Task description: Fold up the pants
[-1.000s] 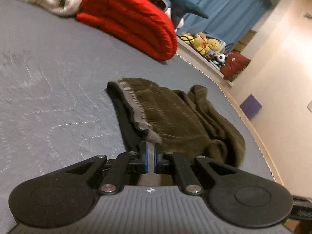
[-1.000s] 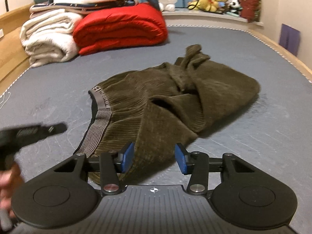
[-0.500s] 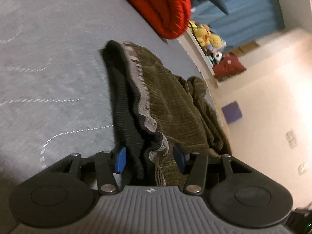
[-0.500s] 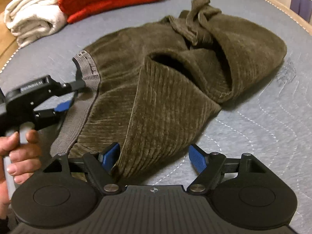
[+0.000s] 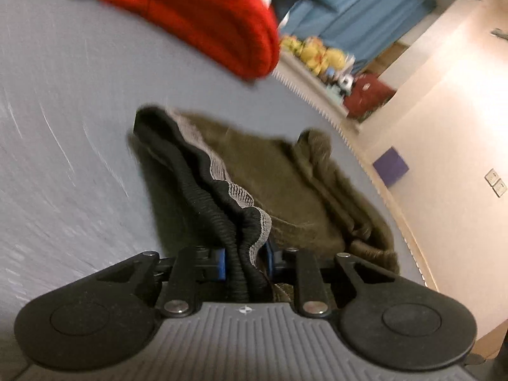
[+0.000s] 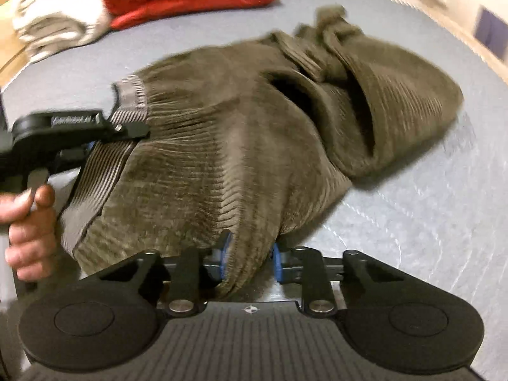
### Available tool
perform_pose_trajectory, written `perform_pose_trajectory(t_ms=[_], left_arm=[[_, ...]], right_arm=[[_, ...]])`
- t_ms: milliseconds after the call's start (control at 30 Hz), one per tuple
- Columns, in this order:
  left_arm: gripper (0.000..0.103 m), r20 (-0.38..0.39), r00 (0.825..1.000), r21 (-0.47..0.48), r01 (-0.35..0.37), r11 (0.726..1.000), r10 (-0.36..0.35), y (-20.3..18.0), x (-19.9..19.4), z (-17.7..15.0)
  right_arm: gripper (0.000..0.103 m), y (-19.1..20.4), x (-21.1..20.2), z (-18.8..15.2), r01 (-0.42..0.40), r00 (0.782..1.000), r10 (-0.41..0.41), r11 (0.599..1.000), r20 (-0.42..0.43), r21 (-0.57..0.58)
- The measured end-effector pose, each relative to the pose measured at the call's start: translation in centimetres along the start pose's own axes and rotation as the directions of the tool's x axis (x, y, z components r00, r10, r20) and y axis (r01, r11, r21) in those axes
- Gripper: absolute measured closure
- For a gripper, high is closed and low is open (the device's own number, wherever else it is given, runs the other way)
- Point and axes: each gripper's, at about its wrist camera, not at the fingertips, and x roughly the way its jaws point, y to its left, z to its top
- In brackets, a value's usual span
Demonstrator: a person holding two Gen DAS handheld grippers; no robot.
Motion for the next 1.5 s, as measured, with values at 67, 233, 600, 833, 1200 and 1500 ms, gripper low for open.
perform_pose_trajectory(t_ms=[67, 233, 600, 833, 1200, 1500], left_arm=[[0.080, 0.044, 0.997, 0.052, -0.059, 0.997, 0.057, -0.4, -3.2, 0.4], [0.080, 0.091, 0.948, 0.006, -0.306, 0.952, 0.304, 2.8, -11.3, 1.1], [0.079, 0.080, 0.894, 0.101, -0.446, 0.889, 0.440, 2.1, -17.5, 2.8], [0.064, -0.100, 0.837, 0.128, -0.525, 0.842, 0.537, 3.0, -14.9, 2.4], [0.031, 0.065, 0.746, 0.003, -0.664, 0.747, 0.663, 2.4, -18.1, 4.4], [0.036, -0.066, 0.964, 0.179, -0.242, 0.954, 0.257, -4.2, -12.7, 0.7]], right_arm=[[0.087, 1.3, -1.1, -0.3, -0.045, 0.999, 0.046, 0.998, 0.026, -0.040], [0.090, 7.8, -4.8, -1.7, -0.219, 0.966, 0.246, 0.941, 0.076, -0.256], [0.090, 15.0, -6.0, -3.7, -0.372, 0.910, 0.415, 0.811, -0.004, -0.452], [0.087, 13.9, -6.0, -3.8, -0.383, 0.910, 0.408, 0.762, -0.072, -0.522], [0.036, 0.7, -5.5, 5.7, -0.542, 0.831, 0.546, 0.838, 0.102, -0.068], [0.036, -2.1, 3.2, 6.5, -0.285, 0.958, 0.274, 0.944, 0.085, 0.167]])
